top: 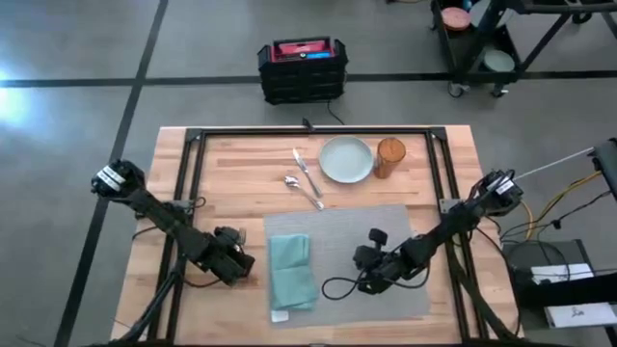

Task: Set table place
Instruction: Put the silver fork on the blue napkin

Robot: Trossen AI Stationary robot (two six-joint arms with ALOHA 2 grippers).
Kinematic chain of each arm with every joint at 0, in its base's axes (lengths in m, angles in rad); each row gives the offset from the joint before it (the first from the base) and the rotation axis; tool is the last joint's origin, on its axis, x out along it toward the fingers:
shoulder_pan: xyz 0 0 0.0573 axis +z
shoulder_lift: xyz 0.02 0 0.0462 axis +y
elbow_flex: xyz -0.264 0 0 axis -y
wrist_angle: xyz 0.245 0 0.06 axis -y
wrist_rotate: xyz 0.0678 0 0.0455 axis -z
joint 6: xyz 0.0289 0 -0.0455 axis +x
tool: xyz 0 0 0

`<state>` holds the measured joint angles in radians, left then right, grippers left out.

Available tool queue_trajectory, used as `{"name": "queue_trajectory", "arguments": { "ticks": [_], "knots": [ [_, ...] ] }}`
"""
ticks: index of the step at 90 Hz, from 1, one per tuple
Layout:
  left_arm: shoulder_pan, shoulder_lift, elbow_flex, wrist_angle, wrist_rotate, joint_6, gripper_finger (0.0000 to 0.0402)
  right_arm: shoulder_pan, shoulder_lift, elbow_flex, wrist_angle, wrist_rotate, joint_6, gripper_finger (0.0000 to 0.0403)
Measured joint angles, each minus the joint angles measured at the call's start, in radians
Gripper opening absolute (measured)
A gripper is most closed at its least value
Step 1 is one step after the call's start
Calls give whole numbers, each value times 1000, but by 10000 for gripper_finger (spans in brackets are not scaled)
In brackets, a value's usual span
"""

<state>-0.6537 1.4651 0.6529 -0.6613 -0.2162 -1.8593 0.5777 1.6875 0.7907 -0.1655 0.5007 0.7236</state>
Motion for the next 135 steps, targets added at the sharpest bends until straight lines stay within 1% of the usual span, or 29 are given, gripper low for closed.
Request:
{"name": "queue_trajectory", "arguments": {
  "ticks": [8,13,24,34,50,60,69,79,92,101,115,135],
  "knots": [
    [0,-1,0,6,-10,-12,24,0,0,-13,38,4,20,0],
    [0,-3,10,-5,-13,-19,10,0,0,-17,55,26,21,0],
    [2,-7,55,-55,-37,-35,9,0,0,-20,60,58,18,0],
    [2,-10,136,-63,-65,-36,4,0,0,-24,74,61,17,0],
    [2,7,267,-65,-169,-25,2,0,0,-30,90,105,36,0],
    [2,46,347,-64,-230,-25,2,0,0,-31,105,113,36,0],
    [3,107,416,-60,-293,-44,1,5,0,-32,105,113,36,0],
    [5,230,497,-56,-367,-128,1,8,0,-32,105,112,36,0],
    [18,396,623,-64,-373,-163,1,14,0,-33,105,109,36,0],
    [38,468,686,-104,-376,-178,1,17,0,-38,105,108,59,0],
    [73,510,706,-121,-377,-184,6,17,0,-62,121,115,126,0],
    [80,514,685,-115,-376,-198,7,21,0,-81,125,119,175,0]
  ]
}}
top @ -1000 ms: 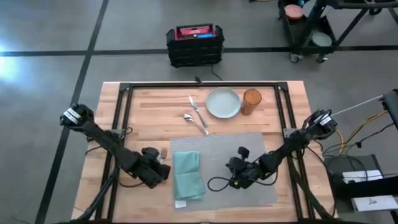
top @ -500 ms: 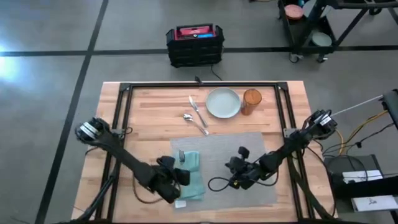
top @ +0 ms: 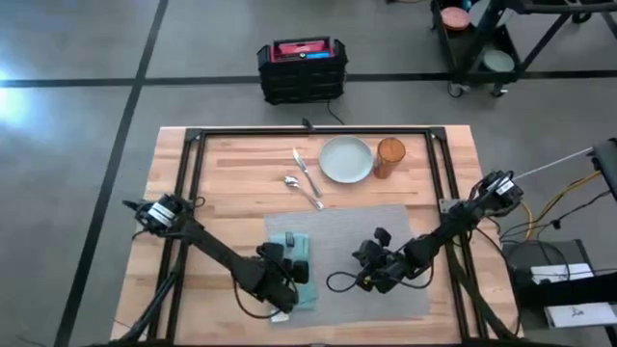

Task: Set table place
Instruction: Put the silver fork on the blue napkin, then adjust the gray placemat

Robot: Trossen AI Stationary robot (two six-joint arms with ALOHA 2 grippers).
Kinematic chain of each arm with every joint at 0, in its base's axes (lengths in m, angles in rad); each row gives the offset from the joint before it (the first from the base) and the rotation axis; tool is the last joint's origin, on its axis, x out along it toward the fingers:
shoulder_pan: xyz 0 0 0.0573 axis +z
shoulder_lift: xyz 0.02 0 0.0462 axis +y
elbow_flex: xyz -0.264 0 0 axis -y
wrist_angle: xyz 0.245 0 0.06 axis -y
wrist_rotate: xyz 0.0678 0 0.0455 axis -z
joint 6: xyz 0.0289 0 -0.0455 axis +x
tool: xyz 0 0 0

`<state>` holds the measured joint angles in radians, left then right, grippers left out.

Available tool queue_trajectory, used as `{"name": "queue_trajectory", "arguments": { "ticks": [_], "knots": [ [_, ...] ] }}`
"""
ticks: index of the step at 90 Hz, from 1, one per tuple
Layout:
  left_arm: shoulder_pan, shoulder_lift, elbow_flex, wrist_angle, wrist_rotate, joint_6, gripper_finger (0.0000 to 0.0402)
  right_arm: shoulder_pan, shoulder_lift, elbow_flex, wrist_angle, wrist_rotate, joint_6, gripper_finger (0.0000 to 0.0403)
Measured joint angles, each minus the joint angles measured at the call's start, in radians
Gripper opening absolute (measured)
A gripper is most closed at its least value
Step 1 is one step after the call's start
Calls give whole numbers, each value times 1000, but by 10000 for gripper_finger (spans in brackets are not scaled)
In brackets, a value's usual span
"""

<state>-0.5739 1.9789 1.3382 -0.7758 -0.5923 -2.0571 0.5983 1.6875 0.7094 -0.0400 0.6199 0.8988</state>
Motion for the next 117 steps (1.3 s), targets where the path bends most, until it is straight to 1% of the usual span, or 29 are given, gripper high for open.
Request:
{"name": "queue_trajectory", "arguments": {
  "ticks": [21,29,39,54,70,84,102,117],
  "knots": [
    [2,0,-54,55,29,-31,9,2,0,0,6,-19,-1,0],
    [2,0,-64,59,33,-30,19,2,0,0,11,-19,0,0],
    [2,0,-72,55,34,-29,50,9,0,0,32,-26,0,0],
    [2,-3,-71,55,29,-9,119,12,0,0,37,-27,-2,0],
    [2,-45,-41,28,28,110,184,13,0,0,36,-30,-45,0],
    [2,-109,-23,-11,22,254,220,13,0,0,38,-25,-4,0],
    [-1,-182,-24,-80,24,399,241,10,-4,0,45,-18,-9,0],
    [-1,-239,-35,-105,34,522,236,-2,-18,29,49,-17,-54,3]
  ]
}}
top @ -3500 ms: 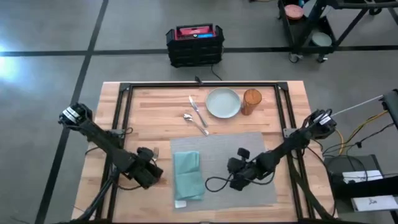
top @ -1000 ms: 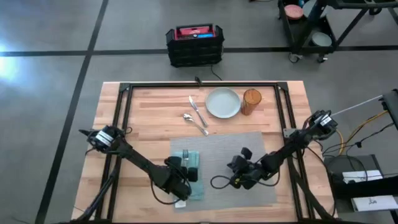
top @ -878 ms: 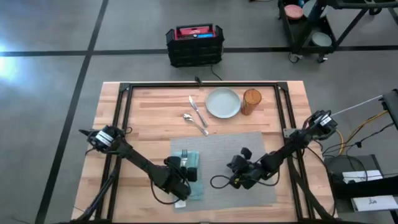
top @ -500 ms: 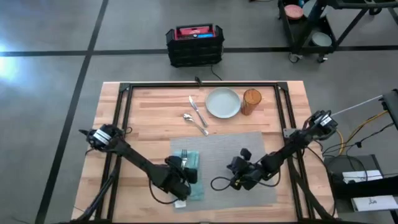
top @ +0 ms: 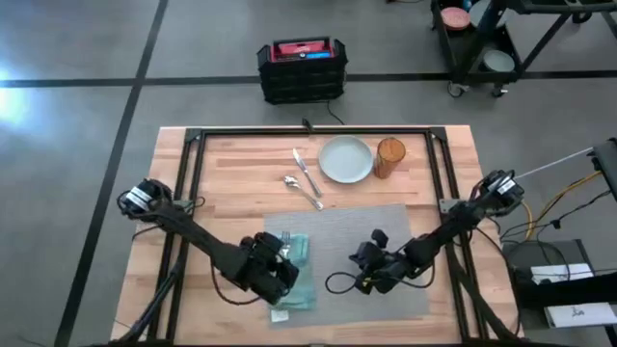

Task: Set table place
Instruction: Adjust the gray placemat

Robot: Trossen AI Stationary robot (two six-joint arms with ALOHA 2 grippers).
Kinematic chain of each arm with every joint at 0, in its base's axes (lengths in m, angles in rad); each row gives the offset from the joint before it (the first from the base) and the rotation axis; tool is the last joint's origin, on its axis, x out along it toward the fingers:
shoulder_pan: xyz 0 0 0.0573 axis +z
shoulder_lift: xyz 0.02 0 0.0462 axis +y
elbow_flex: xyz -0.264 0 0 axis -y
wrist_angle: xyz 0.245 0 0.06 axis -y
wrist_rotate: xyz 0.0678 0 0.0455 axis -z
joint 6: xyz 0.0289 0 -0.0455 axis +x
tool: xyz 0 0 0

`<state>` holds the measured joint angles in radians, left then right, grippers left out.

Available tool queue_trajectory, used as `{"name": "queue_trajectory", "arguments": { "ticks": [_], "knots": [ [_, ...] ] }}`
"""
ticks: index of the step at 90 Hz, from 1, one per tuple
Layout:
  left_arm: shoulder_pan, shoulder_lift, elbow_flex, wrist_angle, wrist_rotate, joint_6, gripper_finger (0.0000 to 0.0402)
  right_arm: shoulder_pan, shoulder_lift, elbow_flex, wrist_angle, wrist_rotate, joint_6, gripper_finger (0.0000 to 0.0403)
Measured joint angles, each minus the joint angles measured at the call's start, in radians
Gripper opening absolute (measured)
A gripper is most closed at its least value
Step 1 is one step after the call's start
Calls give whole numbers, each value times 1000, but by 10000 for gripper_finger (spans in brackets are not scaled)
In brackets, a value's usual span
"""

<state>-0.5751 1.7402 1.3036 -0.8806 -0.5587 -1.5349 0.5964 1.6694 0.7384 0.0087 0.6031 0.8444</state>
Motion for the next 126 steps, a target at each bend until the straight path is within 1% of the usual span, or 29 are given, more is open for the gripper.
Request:
{"name": "queue_trajectory", "arguments": {
  "ticks": [11,22,32,44,52,65,80,84,94,106,120,126],
  "knots": [
    [-3,-44,-16,-20,-5,57,226,0,-7,34,-2,-1,-53,33],
    [-5,-92,-48,-49,-26,74,225,-1,-7,57,-3,-2,-88,88],
    [-3,-139,-125,-43,-32,87,233,-10,-10,77,-18,-21,-97,140],
    [8,-209,-253,45,-34,86,237,-25,-18,125,-104,-82,-104,184],
    [8,-259,-338,158,-35,87,232,-28,-23,171,-199,-87,-136,201],
    [3,-309,-457,375,-34,90,221,-37,-31,251,-343,-87,-184,217],
    [-5,-307,-531,581,-34,152,217,-46,-31,314,-459,-87,-217,226],
    [-5,-302,-539,599,-33,168,217,-53,-31,327,-475,-98,-217,227],
    [-5,-296,-541,601,-30,200,217,-85,-31,347,-474,-194,-261,225],
    [-5,-298,-529,601,-31,231,217,-132,-31,350,-470,-204,-285,218],
    [-5,-298,-525,601,-80,249,217,-207,-31,347,-465,-212,-343,211],
    [-1,-299,-525,600,-82,278,217,-241,-31,347,-451,-214,-376,211]
  ]
}}
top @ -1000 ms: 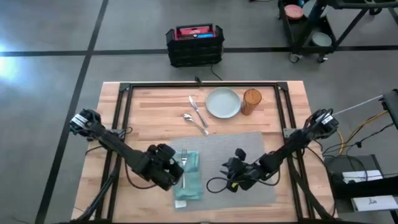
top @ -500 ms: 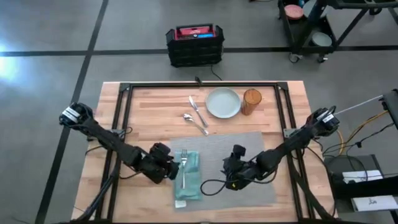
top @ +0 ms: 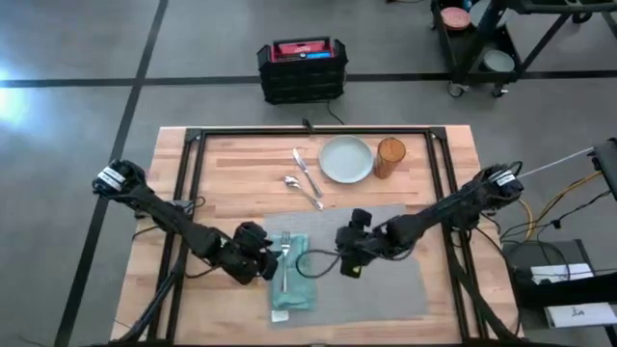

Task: Set table place
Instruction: Adjust the gray placemat

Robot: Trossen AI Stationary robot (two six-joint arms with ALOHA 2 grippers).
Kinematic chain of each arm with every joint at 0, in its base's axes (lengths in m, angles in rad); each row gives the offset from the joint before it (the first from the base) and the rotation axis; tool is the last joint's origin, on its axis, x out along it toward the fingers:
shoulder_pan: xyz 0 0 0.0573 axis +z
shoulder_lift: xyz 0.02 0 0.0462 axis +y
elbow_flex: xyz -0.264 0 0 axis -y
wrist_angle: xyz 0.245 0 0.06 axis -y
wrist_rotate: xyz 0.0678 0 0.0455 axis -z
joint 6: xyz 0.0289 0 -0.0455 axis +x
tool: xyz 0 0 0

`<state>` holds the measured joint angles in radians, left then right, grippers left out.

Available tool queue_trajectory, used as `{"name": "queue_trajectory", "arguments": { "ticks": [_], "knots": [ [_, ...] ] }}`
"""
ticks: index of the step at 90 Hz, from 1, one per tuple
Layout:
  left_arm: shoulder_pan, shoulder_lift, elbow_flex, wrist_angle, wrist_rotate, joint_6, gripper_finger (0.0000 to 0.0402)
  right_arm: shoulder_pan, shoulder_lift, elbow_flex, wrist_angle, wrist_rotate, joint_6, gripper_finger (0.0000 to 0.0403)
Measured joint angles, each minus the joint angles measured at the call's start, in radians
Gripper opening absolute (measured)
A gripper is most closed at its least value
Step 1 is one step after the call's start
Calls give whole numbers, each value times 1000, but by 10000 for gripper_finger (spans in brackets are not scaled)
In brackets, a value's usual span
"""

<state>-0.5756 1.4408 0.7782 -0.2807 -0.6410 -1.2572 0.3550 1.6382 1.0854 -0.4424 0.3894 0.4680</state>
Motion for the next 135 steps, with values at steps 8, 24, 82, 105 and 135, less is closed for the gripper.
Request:
{"name": "queue_trajectory", "arguments": {
  "ticks": [8,24,82,105,135],
  "knots": [
    [14,0,0,-2,27,44,217,-45,0,2,38,0,-56,213],
    [53,-1,0,-6,73,93,217,-115,0,13,62,1,-141,226],
    [171,-5,-24,-75,187,282,216,-163,-21,-27,-213,-318,-106,216],
    [172,-3,-110,-76,185,202,190,-7,-19,-197,-186,-339,-57,204],
    [171,0,-160,-33,266,237,148,27,-23,-287,0,-298,19,211]
  ]
}}
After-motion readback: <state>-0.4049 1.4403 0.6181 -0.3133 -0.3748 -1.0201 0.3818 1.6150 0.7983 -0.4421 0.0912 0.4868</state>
